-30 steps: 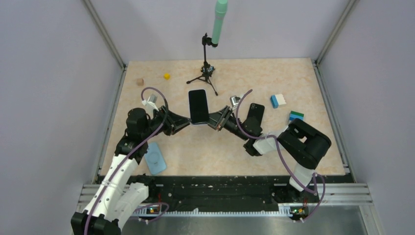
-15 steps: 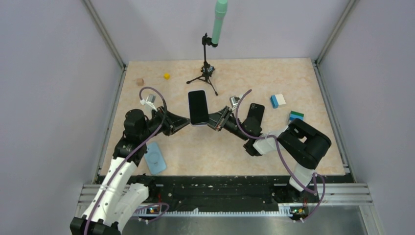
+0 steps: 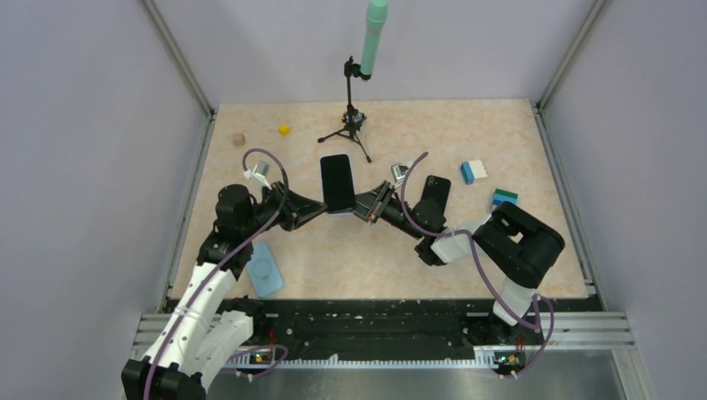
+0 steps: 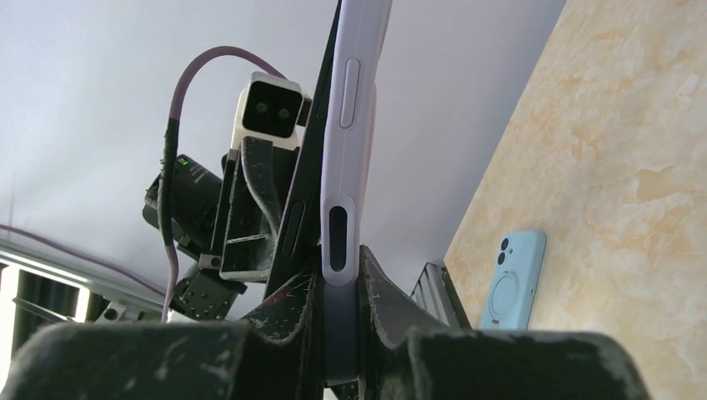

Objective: Take the phone out of the phone case
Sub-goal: Remove the phone case from the phone, then place the phone case at the center of the board, then place the phone at the center of the board.

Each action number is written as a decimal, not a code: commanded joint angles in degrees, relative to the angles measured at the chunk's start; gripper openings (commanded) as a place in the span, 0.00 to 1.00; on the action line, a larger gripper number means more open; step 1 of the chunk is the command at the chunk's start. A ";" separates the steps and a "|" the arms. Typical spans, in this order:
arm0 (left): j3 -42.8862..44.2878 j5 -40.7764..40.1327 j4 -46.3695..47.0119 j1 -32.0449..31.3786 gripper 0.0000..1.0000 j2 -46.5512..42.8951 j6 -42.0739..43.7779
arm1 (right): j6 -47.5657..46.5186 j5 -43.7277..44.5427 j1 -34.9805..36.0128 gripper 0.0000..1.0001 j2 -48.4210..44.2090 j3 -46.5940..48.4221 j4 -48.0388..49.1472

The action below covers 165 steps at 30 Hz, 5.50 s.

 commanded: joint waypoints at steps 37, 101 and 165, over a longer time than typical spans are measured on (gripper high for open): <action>-2.49 8.42 19.77 -0.19 0.00 7.56 -10.96 | 4.77 -5.64 3.92 0.00 -2.71 7.85 8.59; 34.27 -15.21 -23.37 4.87 0.00 48.34 40.37 | -17.55 3.49 -7.52 0.00 20.12 28.93 -32.98; 29.27 -48.64 -44.05 9.09 0.87 37.32 30.19 | -36.97 25.28 3.51 0.99 8.85 20.72 -37.85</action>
